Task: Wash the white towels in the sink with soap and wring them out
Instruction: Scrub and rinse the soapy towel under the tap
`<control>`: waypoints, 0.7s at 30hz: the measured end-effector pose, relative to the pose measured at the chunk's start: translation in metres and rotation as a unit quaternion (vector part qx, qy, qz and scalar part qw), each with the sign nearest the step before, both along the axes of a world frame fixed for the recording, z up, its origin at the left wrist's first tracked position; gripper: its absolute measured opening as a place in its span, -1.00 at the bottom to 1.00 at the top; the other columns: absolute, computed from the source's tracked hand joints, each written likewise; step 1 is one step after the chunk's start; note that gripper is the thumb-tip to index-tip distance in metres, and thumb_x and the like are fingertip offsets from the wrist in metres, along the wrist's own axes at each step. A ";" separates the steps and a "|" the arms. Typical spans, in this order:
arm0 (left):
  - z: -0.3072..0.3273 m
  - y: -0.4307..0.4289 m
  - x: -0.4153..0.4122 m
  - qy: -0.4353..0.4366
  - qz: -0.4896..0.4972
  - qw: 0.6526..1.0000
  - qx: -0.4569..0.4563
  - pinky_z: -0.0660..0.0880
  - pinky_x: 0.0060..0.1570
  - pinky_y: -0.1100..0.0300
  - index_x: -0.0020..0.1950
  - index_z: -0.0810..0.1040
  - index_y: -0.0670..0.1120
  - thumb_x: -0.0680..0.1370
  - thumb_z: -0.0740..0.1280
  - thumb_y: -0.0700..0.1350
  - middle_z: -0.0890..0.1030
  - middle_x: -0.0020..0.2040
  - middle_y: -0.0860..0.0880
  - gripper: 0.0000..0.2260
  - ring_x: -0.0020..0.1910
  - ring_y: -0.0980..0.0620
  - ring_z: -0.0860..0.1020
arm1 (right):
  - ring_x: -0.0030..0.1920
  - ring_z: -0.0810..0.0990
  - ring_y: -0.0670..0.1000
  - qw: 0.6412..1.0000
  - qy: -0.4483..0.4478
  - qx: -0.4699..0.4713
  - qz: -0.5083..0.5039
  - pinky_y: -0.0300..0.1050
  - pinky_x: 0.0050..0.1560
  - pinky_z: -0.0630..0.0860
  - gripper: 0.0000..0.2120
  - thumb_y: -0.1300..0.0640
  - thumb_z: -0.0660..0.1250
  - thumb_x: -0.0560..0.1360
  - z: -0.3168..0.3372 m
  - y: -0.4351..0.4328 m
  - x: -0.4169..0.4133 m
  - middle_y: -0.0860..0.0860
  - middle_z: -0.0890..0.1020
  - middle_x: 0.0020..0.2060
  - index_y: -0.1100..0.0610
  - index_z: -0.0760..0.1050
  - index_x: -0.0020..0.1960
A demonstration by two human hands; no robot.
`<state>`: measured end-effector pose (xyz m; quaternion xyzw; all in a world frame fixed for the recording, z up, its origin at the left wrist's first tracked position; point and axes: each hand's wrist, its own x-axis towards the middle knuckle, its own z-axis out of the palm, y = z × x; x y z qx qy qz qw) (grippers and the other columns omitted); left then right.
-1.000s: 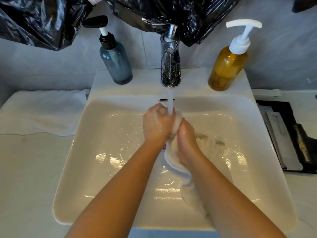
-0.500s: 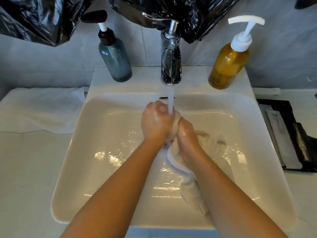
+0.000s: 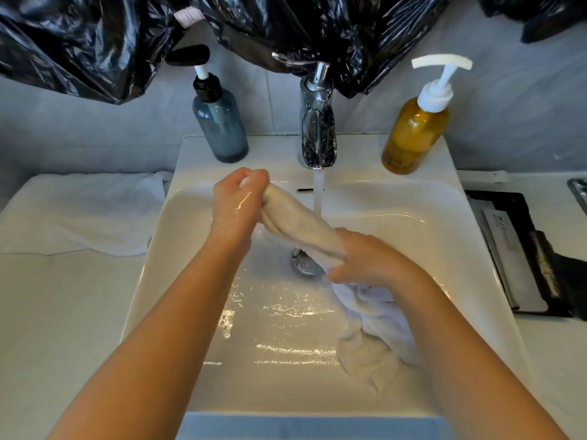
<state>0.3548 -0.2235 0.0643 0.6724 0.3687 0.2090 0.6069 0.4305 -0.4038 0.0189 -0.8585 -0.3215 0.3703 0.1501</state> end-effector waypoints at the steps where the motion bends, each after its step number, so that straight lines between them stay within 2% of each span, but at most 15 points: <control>1: 0.002 0.002 -0.002 -0.001 0.006 1.000 -0.008 0.40 -0.15 0.10 -0.29 0.40 -0.09 0.54 0.30 -0.14 0.41 -0.29 -0.06 -0.79 -0.23 0.02 0.42 | -0.22 0.56 -0.06 0.999 -0.034 -0.035 0.018 -0.14 -0.22 0.40 -0.64 0.07 0.42 0.42 0.005 -0.003 0.002 -0.08 0.54 -0.20 -0.02 0.31 0.09; 3: 0.006 0.000 -0.007 0.006 -0.002 1.000 -0.013 0.37 -0.15 0.10 -0.30 0.37 -0.06 0.54 0.30 -0.13 0.38 -0.30 -0.03 -0.77 -0.23 0.03 0.39 | -0.24 0.49 -0.06 0.993 -0.066 -0.093 0.030 -0.10 -0.14 0.30 -0.66 0.04 0.42 0.40 0.013 -0.011 0.001 -0.11 0.49 -0.25 -0.04 0.26 -0.01; 4: 0.008 -0.002 -0.008 0.009 -0.010 1.000 -0.013 0.37 -0.16 0.11 -0.30 0.37 -0.06 0.54 0.30 -0.12 0.37 -0.30 -0.03 -0.77 -0.23 0.03 0.39 | -0.19 0.50 -0.04 0.989 -0.083 -0.121 0.031 -0.06 -0.07 0.29 -0.63 -0.01 0.43 0.39 0.014 -0.016 0.001 -0.12 0.49 -0.23 -0.05 0.25 0.01; 7: 0.018 -0.008 -0.012 -0.008 -0.002 1.000 -0.027 0.27 -0.27 0.15 -0.34 0.32 -0.06 0.53 0.29 -0.17 0.32 -0.36 0.00 -0.74 -0.30 0.05 0.31 | 0.10 0.52 0.08 0.980 -0.100 -0.175 -0.004 0.00 0.06 0.31 -0.43 -0.22 0.45 0.35 0.016 -0.042 0.006 -0.07 0.51 0.01 -0.08 0.23 0.17; 9: 0.025 -0.008 -0.012 -0.014 0.000 0.999 -0.038 0.22 -0.33 0.16 -0.35 0.31 -0.06 0.51 0.28 -0.18 0.30 -0.38 0.02 -0.74 -0.33 0.06 0.29 | 0.10 0.56 0.10 0.979 -0.049 -0.187 -0.060 0.01 0.14 0.46 -0.26 -0.28 0.48 0.29 0.022 -0.062 0.012 -0.02 0.54 0.12 -0.03 0.27 0.31; 11: 0.029 -0.013 -0.014 0.001 -0.023 0.999 -0.038 0.25 -0.32 0.17 -0.34 0.33 -0.06 0.52 0.29 -0.16 0.33 -0.38 0.02 -0.75 -0.32 0.05 0.31 | 0.05 0.59 0.10 0.974 -0.029 -0.210 -0.082 0.05 0.13 0.56 -0.23 -0.24 0.51 0.24 0.033 -0.076 0.015 0.01 0.57 0.09 0.03 0.34 0.33; 14: 0.032 -0.025 -0.017 0.013 -0.054 0.996 -0.063 0.30 -0.28 0.15 -0.33 0.37 -0.06 0.54 0.29 -0.14 0.37 -0.37 0.00 -0.75 -0.30 0.02 0.35 | 0.14 0.54 0.14 0.955 -0.122 -0.256 -0.087 0.06 0.21 0.50 -0.32 -0.12 0.50 0.36 0.052 -0.082 0.006 0.06 0.53 0.12 0.04 0.30 0.36; 15: 0.033 -0.028 -0.017 0.010 -0.060 0.995 -0.078 0.31 -0.25 0.14 -0.33 0.37 -0.07 0.54 0.30 -0.13 0.38 -0.36 -0.01 -0.75 -0.28 0.01 0.36 | 0.26 0.48 0.17 0.954 -0.158 -0.240 -0.082 0.10 0.29 0.43 -0.27 -0.11 0.49 0.39 0.055 -0.079 0.002 0.07 0.48 0.23 0.00 0.24 0.44; 16: 0.034 -0.031 -0.018 0.007 -0.065 0.993 -0.096 0.33 -0.22 0.12 -0.32 0.37 -0.07 0.52 0.32 -0.11 0.39 -0.34 -0.04 -0.77 -0.26 -0.01 0.38 | 0.39 0.37 0.19 0.966 -0.162 -0.184 -0.077 0.16 0.39 0.31 -0.16 -0.11 0.50 0.39 0.056 -0.071 -0.004 0.07 0.40 0.37 -0.06 0.13 0.53; 18: 0.035 -0.038 -0.015 0.000 -0.086 0.987 -0.132 0.33 -0.16 0.05 -0.27 0.41 -0.07 0.42 0.36 -0.04 0.40 -0.28 -0.12 -0.82 -0.20 -0.03 0.40 | 0.57 0.13 0.13 0.994 -0.056 0.030 -0.087 0.28 0.51 0.09 0.08 -0.14 0.57 0.33 0.054 -0.043 -0.019 -0.02 0.19 0.56 -0.19 -0.10 0.59; 19: 0.035 -0.043 -0.014 -0.003 -0.099 0.983 -0.153 0.33 -0.16 0.03 -0.23 0.43 -0.08 0.37 0.36 -0.01 0.41 -0.26 -0.14 -0.83 -0.19 -0.04 0.41 | 0.58 0.11 0.09 0.986 0.009 0.131 -0.099 0.29 0.52 0.10 0.16 -0.14 0.60 0.29 0.050 -0.026 -0.027 -0.05 0.16 0.58 -0.25 -0.16 0.58; 21: 0.032 -0.048 -0.012 -0.007 -0.105 0.977 -0.188 0.34 -0.14 0.01 -0.12 0.48 -0.11 0.38 0.36 0.00 0.45 -0.21 -0.19 -0.79 -0.16 -0.09 0.45 | 0.47 0.34 0.08 0.952 0.067 0.257 -0.154 0.20 0.44 0.32 0.14 -0.04 0.63 0.28 0.033 0.002 -0.037 -0.03 0.31 0.50 -0.30 -0.10 0.56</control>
